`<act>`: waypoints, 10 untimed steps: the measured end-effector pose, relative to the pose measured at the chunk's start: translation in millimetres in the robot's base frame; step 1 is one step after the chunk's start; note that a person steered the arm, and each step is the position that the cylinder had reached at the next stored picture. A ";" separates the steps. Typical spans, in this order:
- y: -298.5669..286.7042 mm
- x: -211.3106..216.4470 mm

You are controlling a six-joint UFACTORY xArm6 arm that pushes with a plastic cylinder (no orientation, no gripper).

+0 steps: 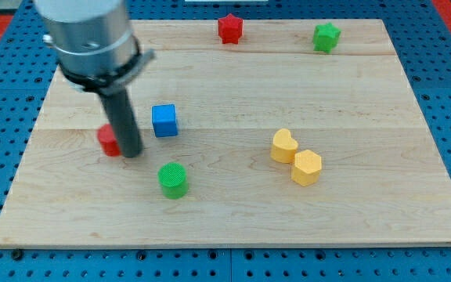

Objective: Push the blue cube towards the center

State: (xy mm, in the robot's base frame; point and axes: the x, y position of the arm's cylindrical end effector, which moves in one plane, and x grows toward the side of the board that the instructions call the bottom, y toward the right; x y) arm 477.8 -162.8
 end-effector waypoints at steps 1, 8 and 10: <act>-26.9 0.1; -5.1 -46.2; 24.4 -46.3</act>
State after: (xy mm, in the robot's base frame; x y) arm 431.6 -138.4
